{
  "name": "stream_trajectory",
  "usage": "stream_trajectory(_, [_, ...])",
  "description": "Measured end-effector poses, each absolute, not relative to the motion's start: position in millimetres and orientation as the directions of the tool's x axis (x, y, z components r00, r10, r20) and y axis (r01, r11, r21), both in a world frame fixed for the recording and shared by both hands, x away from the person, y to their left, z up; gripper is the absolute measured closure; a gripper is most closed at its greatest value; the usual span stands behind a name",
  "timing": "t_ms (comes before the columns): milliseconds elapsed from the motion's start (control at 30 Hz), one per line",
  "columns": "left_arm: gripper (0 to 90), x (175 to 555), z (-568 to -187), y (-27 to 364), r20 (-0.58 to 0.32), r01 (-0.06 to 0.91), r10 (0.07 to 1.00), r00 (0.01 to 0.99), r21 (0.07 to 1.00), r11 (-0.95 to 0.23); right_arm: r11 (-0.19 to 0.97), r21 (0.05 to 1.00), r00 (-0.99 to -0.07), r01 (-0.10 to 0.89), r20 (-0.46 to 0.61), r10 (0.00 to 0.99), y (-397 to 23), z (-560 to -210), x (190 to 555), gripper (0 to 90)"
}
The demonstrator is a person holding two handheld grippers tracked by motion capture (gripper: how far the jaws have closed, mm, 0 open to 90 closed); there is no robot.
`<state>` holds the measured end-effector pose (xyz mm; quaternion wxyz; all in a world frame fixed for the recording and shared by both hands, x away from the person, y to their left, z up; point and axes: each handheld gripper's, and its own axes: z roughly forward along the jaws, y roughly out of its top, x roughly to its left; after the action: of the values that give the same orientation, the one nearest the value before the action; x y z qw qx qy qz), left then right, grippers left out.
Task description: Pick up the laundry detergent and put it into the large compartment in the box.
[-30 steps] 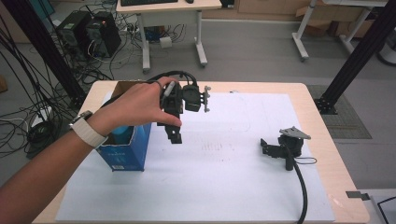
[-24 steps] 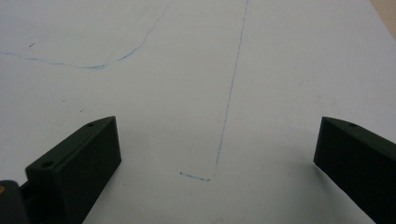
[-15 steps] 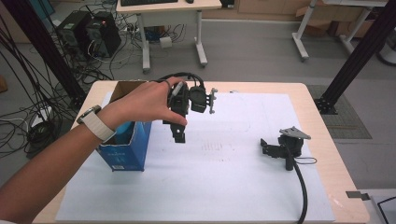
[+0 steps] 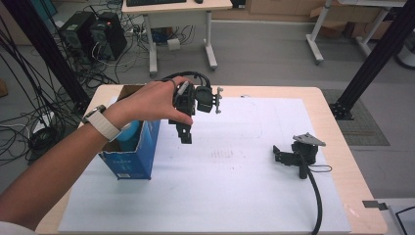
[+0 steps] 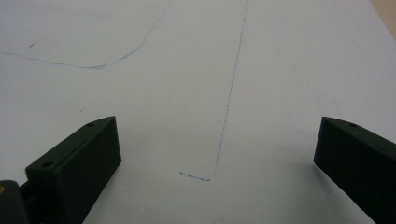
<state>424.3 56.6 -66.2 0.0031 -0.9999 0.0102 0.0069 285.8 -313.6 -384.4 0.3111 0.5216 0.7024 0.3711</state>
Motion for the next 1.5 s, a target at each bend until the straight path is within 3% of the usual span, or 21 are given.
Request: stream_trajectory(1500, [7.5, 454.3, -106.6, 71.1, -0.025, 0.000, 0.000, 1.000, 0.012, -1.000, 0.177, 0.847, -0.260, 0.501, -0.048, 0.964, -313.4, -384.9, 285.7, 0.0])
